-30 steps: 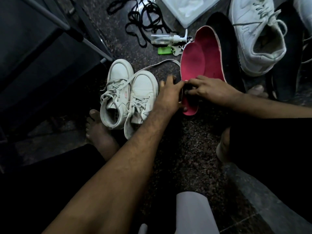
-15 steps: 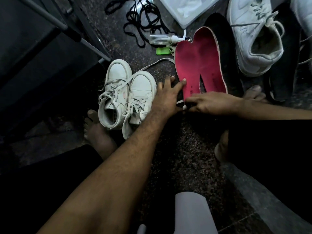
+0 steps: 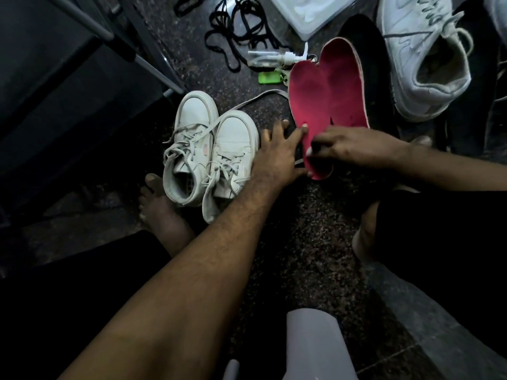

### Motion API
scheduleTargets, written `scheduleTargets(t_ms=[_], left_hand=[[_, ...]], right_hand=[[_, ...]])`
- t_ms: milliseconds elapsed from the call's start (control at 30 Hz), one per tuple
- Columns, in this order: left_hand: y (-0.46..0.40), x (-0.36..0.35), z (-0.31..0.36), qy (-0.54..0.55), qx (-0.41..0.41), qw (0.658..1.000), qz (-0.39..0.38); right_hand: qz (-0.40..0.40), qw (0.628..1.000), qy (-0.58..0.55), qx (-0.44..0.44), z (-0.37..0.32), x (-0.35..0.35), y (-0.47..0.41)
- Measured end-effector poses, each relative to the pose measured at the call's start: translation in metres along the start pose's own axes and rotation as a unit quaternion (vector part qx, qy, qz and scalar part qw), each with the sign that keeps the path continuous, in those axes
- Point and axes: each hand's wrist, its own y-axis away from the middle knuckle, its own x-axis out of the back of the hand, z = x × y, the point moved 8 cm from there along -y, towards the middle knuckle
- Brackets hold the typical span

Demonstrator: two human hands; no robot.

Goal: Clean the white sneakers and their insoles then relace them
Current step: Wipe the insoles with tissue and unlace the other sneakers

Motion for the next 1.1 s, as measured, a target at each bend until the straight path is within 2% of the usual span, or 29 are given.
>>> scheduleTargets(t_ms=[33, 67, 167, 200, 300, 333, 433, 500, 567, 600, 700, 733, 767, 867, 900, 933, 1000, 1033, 1100], left_hand=[[0.001, -0.001, 0.000, -0.001, -0.002, 1.000, 0.003], [0.001, -0.001, 0.000, -0.001, -0.002, 1.000, 0.005], [0.000, 0.000, -0.001, 0.000, 0.001, 1.000, 0.007], [0.000, 0.000, -0.001, -0.001, 0.001, 1.000, 0.007], [0.001, -0.002, 0.000, 0.004, -0.010, 1.000, 0.009], [0.002, -0.003, 0.000, 0.004, -0.014, 1.000, 0.008], [0.005, -0.004, -0.002, -0.005, -0.020, 1.000, 0.014], [0.009, -0.005, -0.003, -0.004, -0.019, 1.000, 0.017], [0.012, -0.008, -0.002, 0.006, -0.021, 1.000, 0.018], [0.012, -0.009, -0.002, 0.007, -0.020, 1.000, 0.019], [0.014, -0.010, -0.003, -0.007, -0.002, 1.000, 0.022], [0.015, -0.011, -0.002, -0.011, 0.005, 1.000, 0.022], [0.016, -0.012, -0.001, -0.011, 0.008, 1.000, 0.021], [0.017, -0.014, 0.002, -0.003, 0.007, 1.000, 0.021], [0.016, -0.013, 0.002, 0.000, 0.007, 1.000, 0.021], [0.015, -0.012, 0.002, 0.000, 0.008, 1.000, 0.021], [0.015, -0.011, 0.002, 0.000, 0.012, 1.000, 0.017], [0.016, -0.011, 0.003, 0.000, 0.012, 1.000, 0.016], [0.017, -0.014, 0.003, -0.002, 0.014, 1.000, 0.014]], right_hand=[[-0.024, 0.998, -0.007, 0.049, -0.012, -0.007, 0.003], [-0.028, 0.998, 0.003, 0.059, -0.015, -0.007, 0.005], [0.028, 0.998, -0.028, -0.056, 0.024, 0.007, 0.010], [0.022, 0.998, -0.025, -0.054, 0.024, 0.007, 0.010], [-0.022, 0.995, 0.029, 0.093, -0.009, -0.015, 0.014], [-0.021, 0.997, 0.016, 0.066, -0.008, -0.012, 0.015], [0.064, 0.995, 0.008, -0.080, 0.028, 0.014, 0.013], [0.056, 0.997, 0.005, -0.053, 0.024, 0.017, 0.003], [0.016, 0.999, 0.028, 0.043, 0.002, 0.009, -0.001], [0.015, 0.999, 0.030, 0.042, 0.001, 0.007, -0.002], [0.114, 0.987, 0.030, -0.108, 0.038, 0.025, -0.002], [0.117, 0.984, 0.018, -0.135, 0.045, 0.026, -0.001], [0.108, 0.987, 0.008, -0.118, 0.042, 0.023, -0.002], [0.012, 0.999, 0.033, 0.040, -0.001, 0.008, -0.003], [0.011, 0.998, 0.036, 0.044, 0.002, 0.001, -0.001], [0.016, 0.999, 0.036, -0.001, 0.011, 0.007, 0.001], [0.079, 0.990, 0.007, -0.120, 0.041, 0.020, 0.006], [0.088, 0.985, -0.003, -0.146, 0.046, 0.021, 0.007], [0.065, 0.995, 0.014, -0.077, 0.026, 0.017, 0.002]])
